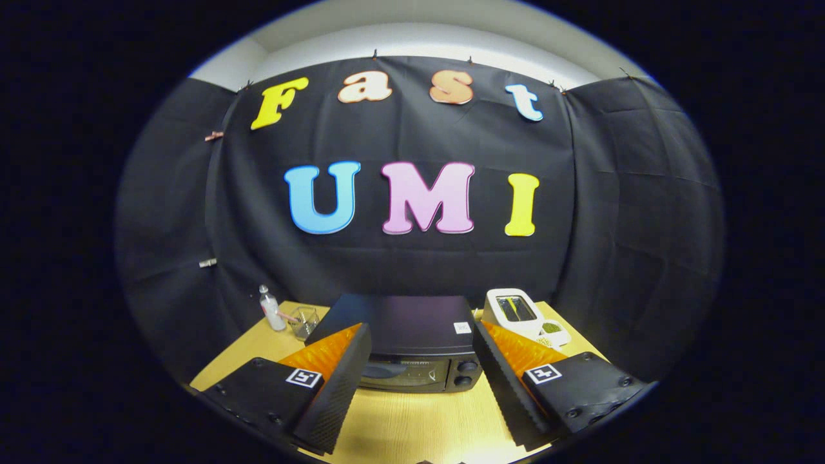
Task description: Open the toaster oven, put the food inside, and close the toaster oven door.
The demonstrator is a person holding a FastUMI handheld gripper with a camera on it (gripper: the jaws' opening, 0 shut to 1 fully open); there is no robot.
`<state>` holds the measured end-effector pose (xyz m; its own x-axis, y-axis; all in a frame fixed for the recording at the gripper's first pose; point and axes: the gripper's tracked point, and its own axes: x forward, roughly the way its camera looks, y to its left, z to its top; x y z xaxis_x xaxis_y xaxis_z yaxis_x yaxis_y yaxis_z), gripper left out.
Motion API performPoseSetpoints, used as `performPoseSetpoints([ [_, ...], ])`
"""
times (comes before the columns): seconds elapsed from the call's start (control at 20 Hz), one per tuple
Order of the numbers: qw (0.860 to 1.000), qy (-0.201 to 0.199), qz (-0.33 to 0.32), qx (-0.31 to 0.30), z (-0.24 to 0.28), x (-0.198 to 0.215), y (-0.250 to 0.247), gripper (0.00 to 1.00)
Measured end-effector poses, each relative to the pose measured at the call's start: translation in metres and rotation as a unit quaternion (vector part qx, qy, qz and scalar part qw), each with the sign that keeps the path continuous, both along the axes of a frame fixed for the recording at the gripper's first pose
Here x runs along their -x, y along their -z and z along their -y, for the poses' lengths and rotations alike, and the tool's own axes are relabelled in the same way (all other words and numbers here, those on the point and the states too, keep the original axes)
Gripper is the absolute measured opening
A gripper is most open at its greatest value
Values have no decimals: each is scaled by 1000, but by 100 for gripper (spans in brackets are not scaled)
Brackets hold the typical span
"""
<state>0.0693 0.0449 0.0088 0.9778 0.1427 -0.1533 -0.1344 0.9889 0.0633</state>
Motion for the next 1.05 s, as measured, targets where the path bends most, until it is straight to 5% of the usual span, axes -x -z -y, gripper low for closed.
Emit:
performPoseSetpoints([
  [0.6,998,64,-4,-24,68,43,-2,98],
  [1.05,999,33,5,-33,47,35,-10,98],
])
